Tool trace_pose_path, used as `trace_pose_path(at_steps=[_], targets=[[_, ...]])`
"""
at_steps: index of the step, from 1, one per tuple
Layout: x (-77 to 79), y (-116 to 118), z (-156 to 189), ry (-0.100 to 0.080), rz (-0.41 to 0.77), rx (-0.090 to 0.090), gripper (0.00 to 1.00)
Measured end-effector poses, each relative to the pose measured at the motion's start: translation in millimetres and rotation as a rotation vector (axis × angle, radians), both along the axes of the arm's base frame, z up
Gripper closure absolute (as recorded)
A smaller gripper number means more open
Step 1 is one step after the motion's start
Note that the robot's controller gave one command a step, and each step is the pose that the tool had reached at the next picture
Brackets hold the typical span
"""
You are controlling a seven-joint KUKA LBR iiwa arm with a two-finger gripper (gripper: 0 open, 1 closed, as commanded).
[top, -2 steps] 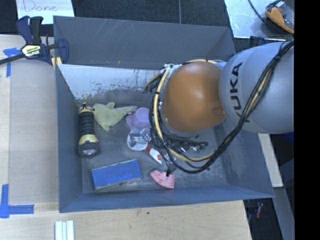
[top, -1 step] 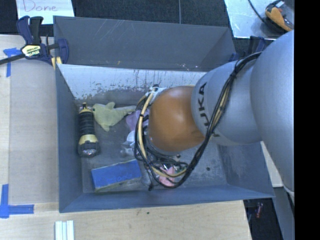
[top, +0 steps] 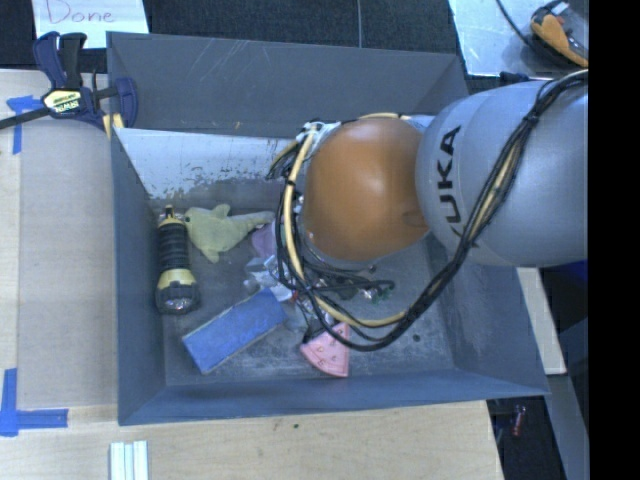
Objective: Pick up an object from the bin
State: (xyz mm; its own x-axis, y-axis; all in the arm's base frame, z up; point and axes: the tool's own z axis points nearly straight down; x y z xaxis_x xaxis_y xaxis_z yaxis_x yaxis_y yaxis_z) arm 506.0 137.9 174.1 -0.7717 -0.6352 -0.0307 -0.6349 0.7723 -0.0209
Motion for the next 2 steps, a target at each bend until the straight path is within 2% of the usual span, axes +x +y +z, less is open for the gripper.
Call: trace_pose_path(at_steps=[1, 2], targets=[[-0.2, 0, 0, 0.001, -0.001, 0.000, 1.00], [-14.5, 15, -21, -0.004, 0.048, 0.000, 1.00]])
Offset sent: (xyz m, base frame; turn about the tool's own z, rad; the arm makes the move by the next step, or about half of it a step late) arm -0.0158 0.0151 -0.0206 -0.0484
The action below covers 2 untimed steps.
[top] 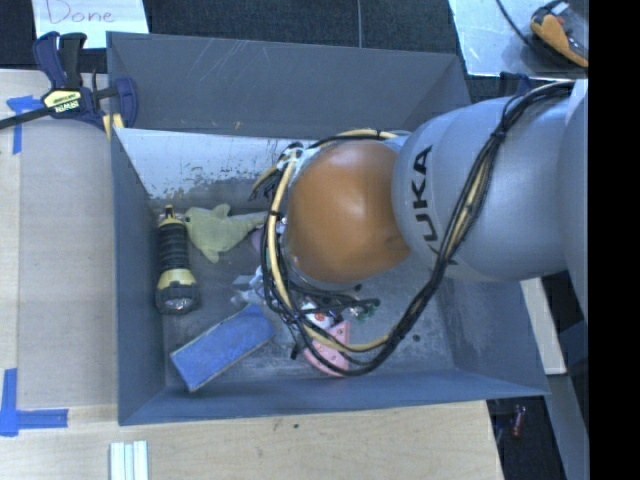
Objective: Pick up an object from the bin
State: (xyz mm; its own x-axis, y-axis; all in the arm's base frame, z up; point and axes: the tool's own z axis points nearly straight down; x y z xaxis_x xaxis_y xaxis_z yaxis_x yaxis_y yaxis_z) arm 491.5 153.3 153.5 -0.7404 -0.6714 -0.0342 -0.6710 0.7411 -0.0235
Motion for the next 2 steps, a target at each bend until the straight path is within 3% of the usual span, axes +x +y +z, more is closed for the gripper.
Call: trace_pose_path(at_steps=[1, 2], targets=[[24.6, -6.7, 4.1, -0.003, -0.049, 0.002, 1.00], [20.0, -4.2, 4.6, 0.000, -0.062, 0.002, 1.00]])
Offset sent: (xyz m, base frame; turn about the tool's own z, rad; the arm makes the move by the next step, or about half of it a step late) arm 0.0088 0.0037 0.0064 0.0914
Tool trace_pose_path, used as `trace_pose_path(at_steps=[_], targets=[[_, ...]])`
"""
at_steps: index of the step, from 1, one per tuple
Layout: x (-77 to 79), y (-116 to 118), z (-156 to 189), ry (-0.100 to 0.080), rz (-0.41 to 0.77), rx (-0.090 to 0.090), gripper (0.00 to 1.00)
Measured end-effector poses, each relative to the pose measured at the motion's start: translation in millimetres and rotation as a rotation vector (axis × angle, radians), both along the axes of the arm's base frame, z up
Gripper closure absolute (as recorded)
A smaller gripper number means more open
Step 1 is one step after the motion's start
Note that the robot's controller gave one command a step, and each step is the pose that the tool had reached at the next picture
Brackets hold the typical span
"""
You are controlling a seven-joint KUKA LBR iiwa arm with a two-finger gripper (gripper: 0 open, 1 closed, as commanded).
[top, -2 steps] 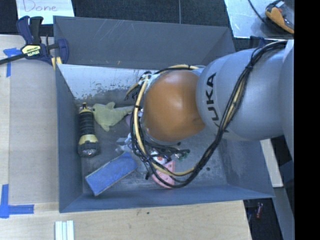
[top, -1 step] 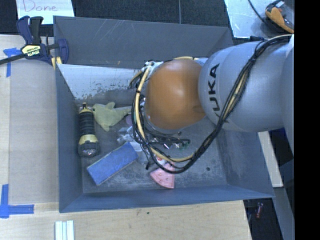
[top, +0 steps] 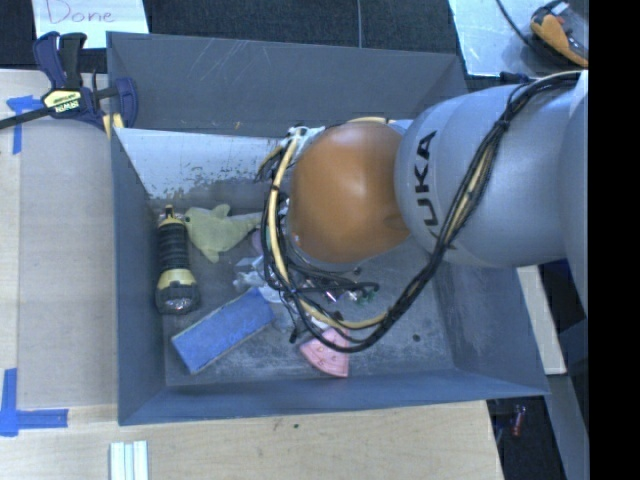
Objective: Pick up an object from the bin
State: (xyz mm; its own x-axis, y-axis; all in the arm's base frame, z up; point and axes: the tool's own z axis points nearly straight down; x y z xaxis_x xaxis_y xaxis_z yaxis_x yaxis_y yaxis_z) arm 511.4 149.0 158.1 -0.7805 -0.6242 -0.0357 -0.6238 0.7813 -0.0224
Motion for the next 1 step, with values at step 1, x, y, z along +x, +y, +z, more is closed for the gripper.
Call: trace_pose_path(at_steps=[1], targets=[[-1.2, -3.3, -12.9, -0.004, 0.043, 0.000, 1.00]])
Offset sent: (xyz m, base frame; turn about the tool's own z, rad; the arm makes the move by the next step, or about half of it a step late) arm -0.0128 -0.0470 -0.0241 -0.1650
